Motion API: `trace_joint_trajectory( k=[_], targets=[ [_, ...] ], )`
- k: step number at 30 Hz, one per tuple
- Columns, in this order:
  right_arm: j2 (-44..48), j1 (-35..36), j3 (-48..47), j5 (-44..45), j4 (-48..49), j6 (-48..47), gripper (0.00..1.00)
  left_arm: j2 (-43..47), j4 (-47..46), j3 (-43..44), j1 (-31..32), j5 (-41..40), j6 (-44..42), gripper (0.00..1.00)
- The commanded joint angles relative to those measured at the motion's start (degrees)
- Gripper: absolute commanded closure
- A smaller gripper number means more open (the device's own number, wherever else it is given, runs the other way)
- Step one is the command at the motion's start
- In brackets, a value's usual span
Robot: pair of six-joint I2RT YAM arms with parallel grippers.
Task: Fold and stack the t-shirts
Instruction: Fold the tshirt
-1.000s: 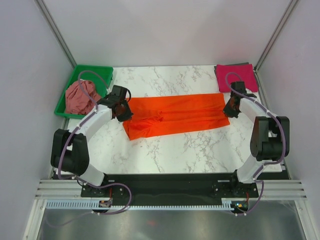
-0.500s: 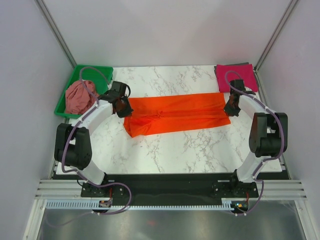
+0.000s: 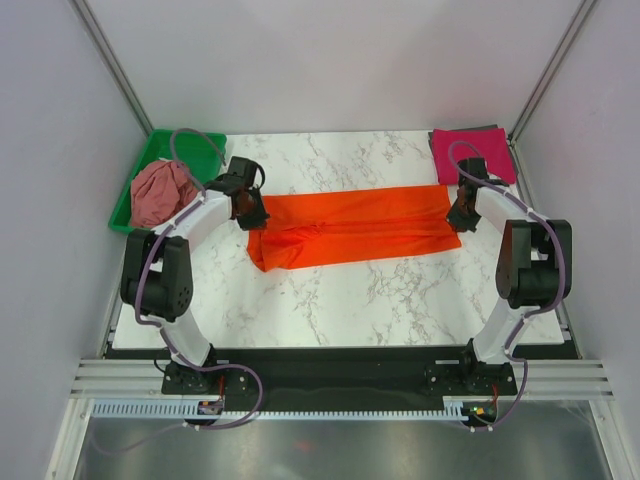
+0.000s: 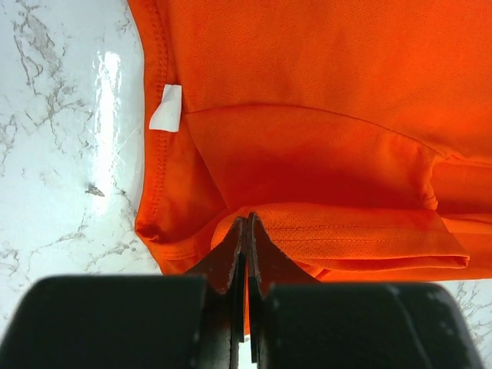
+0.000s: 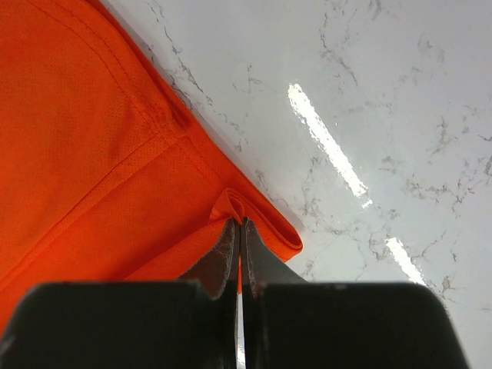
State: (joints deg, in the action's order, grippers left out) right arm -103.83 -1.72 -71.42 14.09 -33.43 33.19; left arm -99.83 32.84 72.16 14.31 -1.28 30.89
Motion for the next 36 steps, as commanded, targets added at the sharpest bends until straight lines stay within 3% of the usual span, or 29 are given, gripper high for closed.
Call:
trace_joint_trajectory(
  k=[1, 27, 31, 33, 36],
  targets=[
    [-0.8, 0.0, -2.2, 2.1, 0.1, 0.7, 1.0, -0.5, -1.0, 2.9, -0.4, -0.5, -2.8, 0.98],
    [-3.6, 0.1, -5.6, 3.5, 1.0, 2.6, 0.99, -4.3, -0.6, 7.6, -0.4, -3.8, -4.1, 0.98],
    [-4.4, 0.2, -7.2, 4.0, 1.0, 2.6, 0.88, -5.6, -0.5, 8.1, -0.4, -3.4, -4.4, 0.97],
    [-4.2, 0.2, -8.4, 4.9, 0.6, 2.0, 0.75, -6.2, -0.4, 8.7, -0.3, -2.9, -4.5, 0.89],
    [-1.6, 0.2, -10.2, 7.4, -1.1, 2.3, 0.66, -7.7, -0.2, 11.5, -0.3, -0.2, -5.8, 0.82]
  ],
)
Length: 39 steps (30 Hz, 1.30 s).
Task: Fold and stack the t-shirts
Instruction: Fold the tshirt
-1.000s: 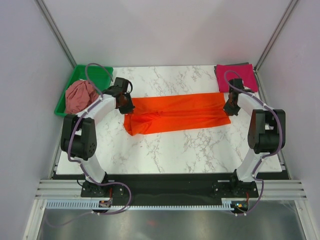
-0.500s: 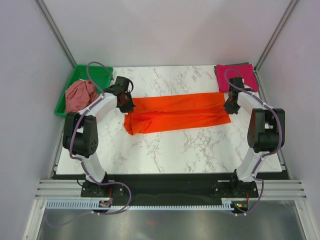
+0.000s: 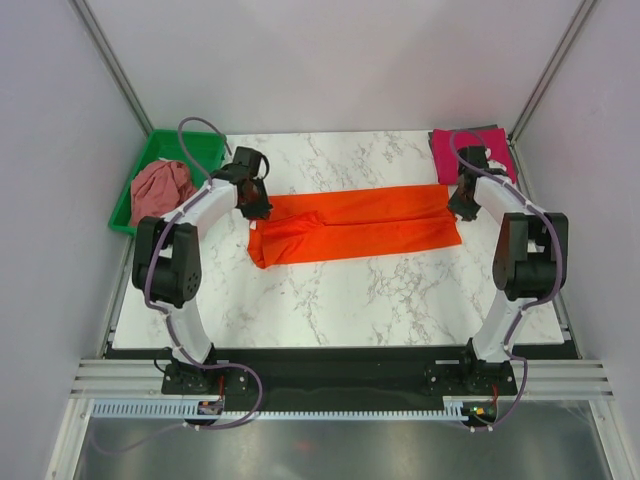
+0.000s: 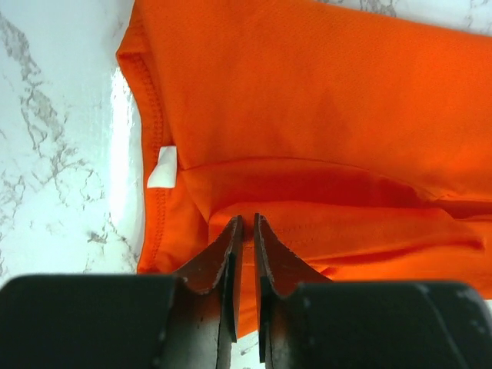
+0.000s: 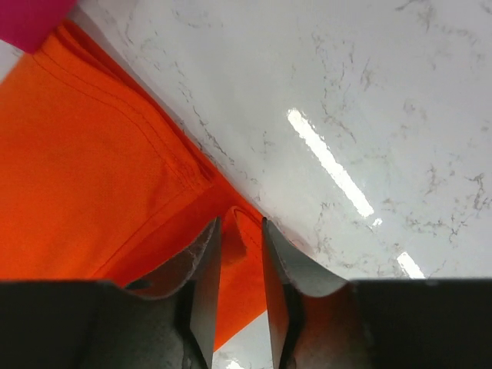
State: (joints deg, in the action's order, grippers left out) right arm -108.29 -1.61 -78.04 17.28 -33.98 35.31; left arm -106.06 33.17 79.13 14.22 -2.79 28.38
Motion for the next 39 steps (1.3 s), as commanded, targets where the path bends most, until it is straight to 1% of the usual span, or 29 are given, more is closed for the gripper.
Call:
trace_joint_trajectory(
  k=[1, 3, 4, 7, 8, 10, 12, 15, 18, 21, 23, 24, 26, 30, 31, 35, 39],
  targets=[
    [4.0, 0.5, -3.3, 4.1, -0.7, 0.1, 0.64, -1.6, 0.0, 5.4, -0.2, 2.2, -3.7, 0.81],
    [6.5, 1.2, -2.8, 4.2, -0.4, -0.7, 0.62, -1.1, 0.1, 7.3, -0.4, 2.4, -4.5, 0.79],
    [7.0, 2.6, -2.2, 2.9, -0.4, -1.0, 0.62, -0.9, 0.1, 8.0, -0.4, 2.5, -4.8, 0.73],
    [8.2, 3.1, -0.4, -1.0, 0.0, -1.6, 0.66, -0.6, 1.1, 10.3, -1.0, 2.5, -6.0, 0.66],
    [8.5, 3.3, 0.3, -1.8, 0.3, -1.6, 0.68, -0.3, 1.6, 10.6, -1.4, 3.9, -6.0, 0.65],
    [9.1, 3.2, 2.6, -4.5, 1.9, -1.6, 0.69, 1.4, 1.9, 10.2, -1.6, 4.3, -6.2, 0.63],
    [8.3, 3.3, 3.5, -5.2, 2.6, -1.5, 0.7, 2.9, 2.0, 8.1, -1.5, 4.6, -6.3, 0.62],
    [6.0, 3.3, 4.9, -4.6, 2.7, -1.5, 0.7, 6.8, 2.0, 3.1, -1.6, 7.8, -6.9, 0.61],
    [5.5, 3.3, 6.6, -1.2, 2.9, -2.1, 0.7, 11.2, 1.9, -3.6, -1.6, 13.5, -6.2, 0.6],
    [5.5, 2.8, 9.4, 0.0, 3.1, -2.2, 0.69, 14.3, 1.4, -11.1, -1.5, 18.9, -3.8, 0.6],
    [5.4, 2.8, 10.4, -0.5, 3.6, -2.2, 0.69, 15.5, 0.8, -16.4, -1.5, 18.5, -3.0, 0.6],
    [5.4, 2.8, 11.5, -0.8, 3.8, -2.1, 0.69, 16.9, 0.7, -18.2, -1.6, 16.3, -2.7, 0.59],
    [5.5, 2.8, 12.3, -0.4, 4.1, -2.3, 0.69, 18.3, 0.0, -21.9, -1.6, 15.1, -2.3, 0.58],
    [5.5, 2.7, 13.4, 0.2, 4.4, -2.9, 0.69, 23.4, -3.4, -26.6, -1.5, 14.2, -1.0, 0.56],
    [5.5, 2.7, 13.5, 0.1, 4.4, -2.9, 0.69, 24.1, -3.5, -26.7, -1.6, 14.3, -0.8, 0.56],
    [6.0, 2.7, 13.9, 0.0, 4.7, -3.0, 0.7, 22.7, -5.5, -27.9, -1.6, 17.3, -0.8, 0.57],
    [6.5, 2.7, 13.6, -0.2, 5.0, -3.1, 0.7, 20.5, -6.5, -28.2, -1.6, 16.6, -2.7, 0.57]
  ],
)
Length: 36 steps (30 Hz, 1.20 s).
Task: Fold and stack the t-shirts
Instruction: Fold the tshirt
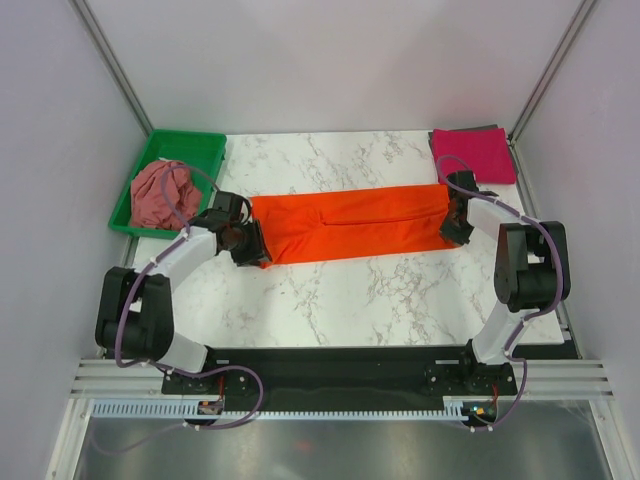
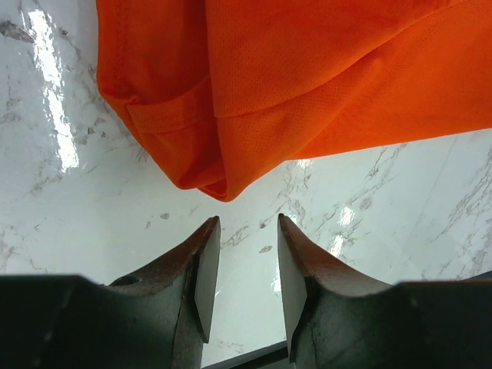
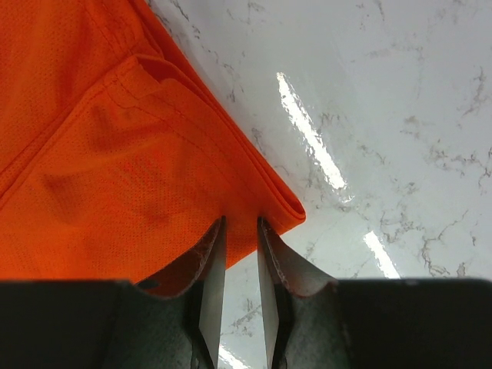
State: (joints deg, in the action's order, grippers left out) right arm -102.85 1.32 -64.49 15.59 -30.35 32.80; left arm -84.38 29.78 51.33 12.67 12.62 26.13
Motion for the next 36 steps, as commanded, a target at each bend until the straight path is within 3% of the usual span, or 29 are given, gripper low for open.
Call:
trace_joint_trajectory(
  k=[1, 8, 11, 14, 16, 17, 24, 36],
  targets=[
    [1.1, -0.2, 0.0, 1.5, 1.3, -0.7, 0.7, -1.7, -3.1, -0.3, 0.0, 1.1, -0.7, 0.57],
    [0.5, -0.5, -0.1, 1.4, 1.7, -1.0, 0.69, -4.7, -3.2, 0.9, 0.0, -0.6, -2.2, 0.61],
    [0.5, -0.7, 0.0, 1.4, 1.9, -1.1, 0.69, -5.9, -3.2, 1.2, 0.0, -0.8, -2.5, 0.69],
    [0.6, -1.0, 0.1, 1.6, 2.0, -1.3, 0.69, -6.8, -3.1, 1.6, 0.1, -1.1, -3.1, 0.78],
    [0.5, -1.1, 0.2, 1.9, 2.0, -1.4, 0.69, -6.9, -3.0, 1.9, 0.0, -2.5, -3.7, 0.95],
    [0.5, -1.1, 0.2, 1.9, 2.0, -1.6, 0.69, -6.9, -2.2, 2.3, 0.1, -3.2, -4.2, 0.98],
    [0.7, -2.8, 0.3, 2.2, 2.0, -2.0, 0.71, -8.3, 4.7, 8.4, 0.1, -14.6, -9.0, 0.98],
    [2.8, -2.8, 3.1, 2.6, 2.0, -2.7, 0.71, -12.6, 6.9, 13.8, 0.0, -17.5, -13.0, 0.98]
  ],
)
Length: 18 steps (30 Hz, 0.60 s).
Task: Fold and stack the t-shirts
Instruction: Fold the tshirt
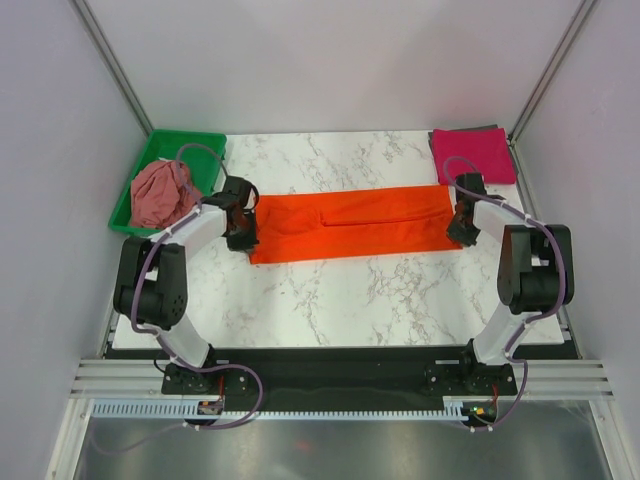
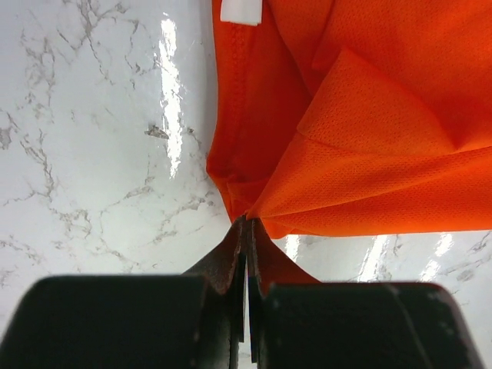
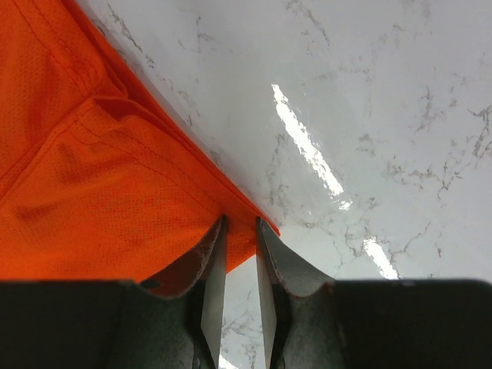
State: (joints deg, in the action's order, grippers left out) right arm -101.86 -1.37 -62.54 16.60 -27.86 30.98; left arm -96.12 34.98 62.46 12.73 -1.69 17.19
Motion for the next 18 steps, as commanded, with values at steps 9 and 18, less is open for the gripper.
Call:
trace_joint_trajectory(
  k=[9, 18],
  targets=[
    [11.4, 0.9, -2.0, -8.3, 2.3, -5.3, 0.69, -5.1, 6.4, 9.6, -0.2, -9.2, -2.4, 0.7],
    [1.2, 16.0, -14.2, -41.7, 20.3, -11.4, 0.5, -7.8, 6.2, 17.9, -4.5, 9.8, 0.1, 0.55]
  ],
)
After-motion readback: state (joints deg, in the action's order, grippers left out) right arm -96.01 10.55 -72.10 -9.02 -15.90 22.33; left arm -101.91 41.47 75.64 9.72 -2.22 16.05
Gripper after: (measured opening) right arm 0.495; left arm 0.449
